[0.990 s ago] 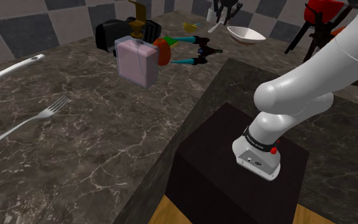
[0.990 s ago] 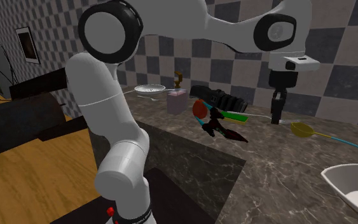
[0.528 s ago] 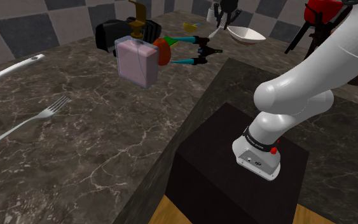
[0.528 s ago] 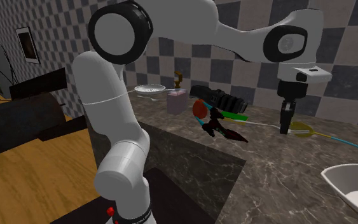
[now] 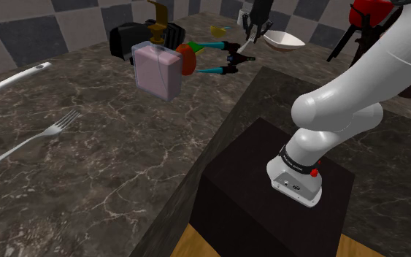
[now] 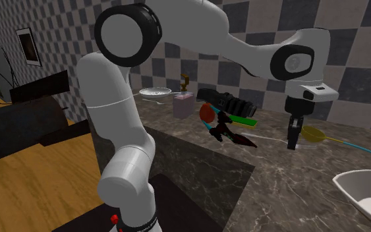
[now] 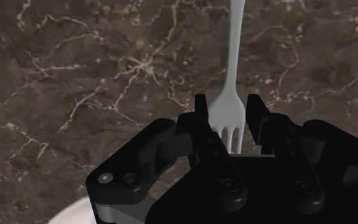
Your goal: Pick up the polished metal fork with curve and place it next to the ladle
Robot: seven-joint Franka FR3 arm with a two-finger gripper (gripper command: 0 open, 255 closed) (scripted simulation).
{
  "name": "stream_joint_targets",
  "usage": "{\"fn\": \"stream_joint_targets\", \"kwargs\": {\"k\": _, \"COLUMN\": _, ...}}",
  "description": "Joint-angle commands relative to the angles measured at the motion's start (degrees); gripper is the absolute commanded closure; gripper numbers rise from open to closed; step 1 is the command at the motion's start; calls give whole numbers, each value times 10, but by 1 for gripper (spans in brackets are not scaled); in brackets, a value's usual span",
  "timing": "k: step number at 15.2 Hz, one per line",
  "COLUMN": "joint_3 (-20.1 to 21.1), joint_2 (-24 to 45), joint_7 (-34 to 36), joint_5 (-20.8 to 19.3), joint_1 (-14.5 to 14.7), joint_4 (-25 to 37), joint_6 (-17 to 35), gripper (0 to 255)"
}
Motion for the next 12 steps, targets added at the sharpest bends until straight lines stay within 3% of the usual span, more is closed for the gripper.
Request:
{"fn": "stream_joint_targets", "kwargs": {"k": 1, "joint_3": 0, "joint_2": 1, "joint_7": 0, "joint_5": 0, "joint_1": 0, "joint_4": -16, "joint_6": 17, "gripper": 255}}
{"fn": "stream_joint_targets", "kwargs": {"k": 7, "joint_3": 2, "joint_2": 13, "joint_7": 3, "joint_5": -3, "joint_1": 0, "joint_4": -51, "joint_6": 63, "gripper": 255}}
{"fn": "stream_joint_targets", "kwargs": {"k": 12, "joint_3": 2, "joint_2": 14, "joint_7": 4, "joint_5": -3, "joint_1": 0, "joint_4": -53, "joint_6": 67, "gripper": 255}}
